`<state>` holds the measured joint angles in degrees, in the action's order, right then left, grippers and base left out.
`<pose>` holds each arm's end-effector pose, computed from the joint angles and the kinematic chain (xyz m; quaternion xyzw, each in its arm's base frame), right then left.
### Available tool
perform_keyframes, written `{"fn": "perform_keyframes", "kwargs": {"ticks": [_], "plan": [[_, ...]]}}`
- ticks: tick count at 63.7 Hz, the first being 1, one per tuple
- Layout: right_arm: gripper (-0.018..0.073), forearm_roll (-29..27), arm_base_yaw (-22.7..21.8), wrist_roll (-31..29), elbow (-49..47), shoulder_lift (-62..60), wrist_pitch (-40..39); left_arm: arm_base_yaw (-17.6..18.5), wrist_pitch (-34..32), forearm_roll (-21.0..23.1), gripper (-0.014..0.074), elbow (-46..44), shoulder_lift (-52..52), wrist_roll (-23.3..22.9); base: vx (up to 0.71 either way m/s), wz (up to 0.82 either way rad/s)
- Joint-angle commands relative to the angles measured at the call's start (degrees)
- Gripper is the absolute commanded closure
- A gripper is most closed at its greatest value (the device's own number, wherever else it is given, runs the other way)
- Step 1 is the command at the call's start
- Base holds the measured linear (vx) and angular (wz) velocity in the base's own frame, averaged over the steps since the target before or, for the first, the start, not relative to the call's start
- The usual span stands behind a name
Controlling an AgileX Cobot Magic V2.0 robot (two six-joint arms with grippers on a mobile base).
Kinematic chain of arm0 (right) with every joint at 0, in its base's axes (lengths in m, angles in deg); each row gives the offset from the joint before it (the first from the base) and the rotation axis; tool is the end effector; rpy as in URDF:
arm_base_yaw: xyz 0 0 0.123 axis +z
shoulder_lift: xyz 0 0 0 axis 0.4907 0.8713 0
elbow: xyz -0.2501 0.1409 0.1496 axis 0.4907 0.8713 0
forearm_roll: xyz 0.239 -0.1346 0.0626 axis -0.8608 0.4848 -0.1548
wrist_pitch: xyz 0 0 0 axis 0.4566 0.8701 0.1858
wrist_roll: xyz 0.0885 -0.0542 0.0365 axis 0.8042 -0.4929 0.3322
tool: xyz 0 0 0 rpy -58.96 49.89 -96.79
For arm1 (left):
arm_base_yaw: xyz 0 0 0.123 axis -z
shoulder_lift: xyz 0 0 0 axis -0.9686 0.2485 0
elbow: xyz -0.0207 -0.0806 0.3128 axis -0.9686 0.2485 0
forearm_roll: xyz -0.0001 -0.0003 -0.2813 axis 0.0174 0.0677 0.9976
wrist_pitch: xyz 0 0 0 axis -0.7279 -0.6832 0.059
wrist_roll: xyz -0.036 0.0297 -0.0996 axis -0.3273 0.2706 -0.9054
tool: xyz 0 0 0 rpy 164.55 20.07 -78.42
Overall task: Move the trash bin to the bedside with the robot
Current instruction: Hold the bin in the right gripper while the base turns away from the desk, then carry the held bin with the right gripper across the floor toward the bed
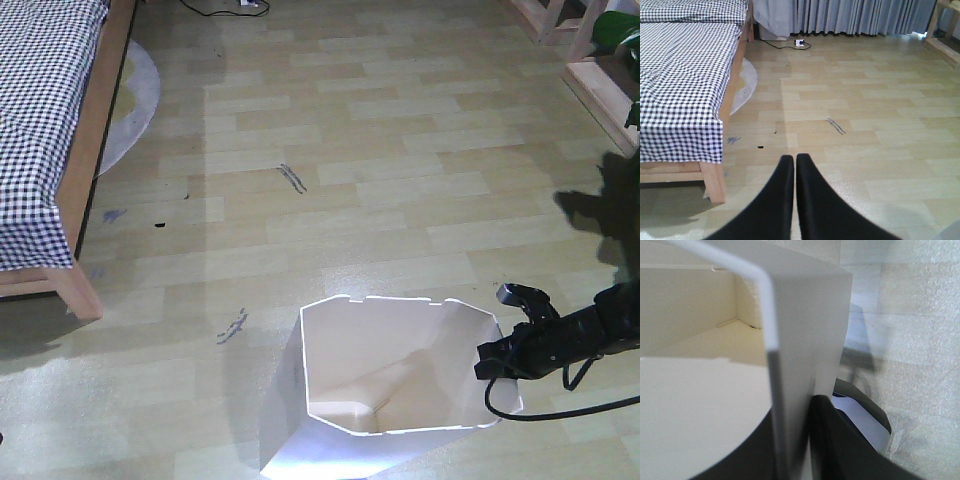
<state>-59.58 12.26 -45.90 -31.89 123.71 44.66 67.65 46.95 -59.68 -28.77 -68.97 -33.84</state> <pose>0.3310 -0.0413 -0.0904 -0.0633 0.9587 0.2714 0.0572 0.0618 0.0101 0.1645 -0.0856 0.7948 0.0266 0.6002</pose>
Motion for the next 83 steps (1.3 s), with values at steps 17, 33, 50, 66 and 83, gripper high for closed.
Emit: {"fn": "perform_keyframes", "kwargs": {"ticks": [17,33,50,66,83], "plan": [[0.0564,-1.57,-0.14,0.16,-0.20,-4.43,13.98,0.17,-3.76,0.13,0.0603,0.19,-0.81,-0.25,0.23,-0.08],[0.0564,-1.57,-0.14,0.16,-0.20,-4.43,13.98,0.17,-3.76,0.13,0.0603,0.19,-0.81,-0.25,0.25,-0.03],[0.0564,-1.57,-0.14,0.16,-0.20,-4.43,13.98,0.17,-3.76,0.13,0.0603,0.19,-0.81,-0.25,0.26,0.04],[0.0564,-1.57,-0.14,0.16,-0.20,-4.43,13.98,0.17,-3.76,0.13,0.0603,0.19,-0.81,-0.25,0.25,0.11],[0.0564,-1.57,-0.14,0.16,-0.20,-4.43,13.98,0.17,-3.76,0.13,0.0603,0.19,-0.81,-0.25,0.23,0.13]]}}
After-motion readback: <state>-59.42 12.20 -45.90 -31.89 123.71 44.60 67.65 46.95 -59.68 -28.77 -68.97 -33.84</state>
